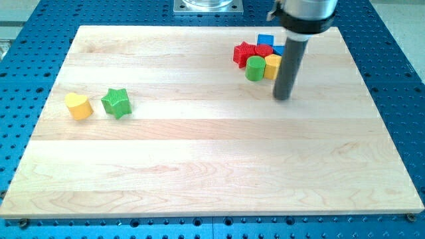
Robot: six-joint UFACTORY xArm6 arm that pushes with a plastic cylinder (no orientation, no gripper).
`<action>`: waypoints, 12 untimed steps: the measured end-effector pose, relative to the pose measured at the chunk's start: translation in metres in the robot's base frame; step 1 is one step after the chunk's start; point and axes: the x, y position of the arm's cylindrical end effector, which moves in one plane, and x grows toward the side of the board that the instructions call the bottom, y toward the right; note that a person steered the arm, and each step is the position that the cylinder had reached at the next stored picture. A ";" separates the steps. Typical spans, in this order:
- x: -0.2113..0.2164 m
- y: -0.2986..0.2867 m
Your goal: Move the red star to the left of the blue cube
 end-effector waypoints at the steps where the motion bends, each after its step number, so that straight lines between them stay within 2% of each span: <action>1: -0.062 -0.084; 2: -0.104 -0.084; 3: -0.125 -0.084; 5: -0.144 -0.093; 6: -0.082 -0.129; 7: -0.065 -0.084; 8: -0.073 -0.043; 10: -0.128 -0.027; 11: -0.122 -0.068; 12: -0.156 -0.086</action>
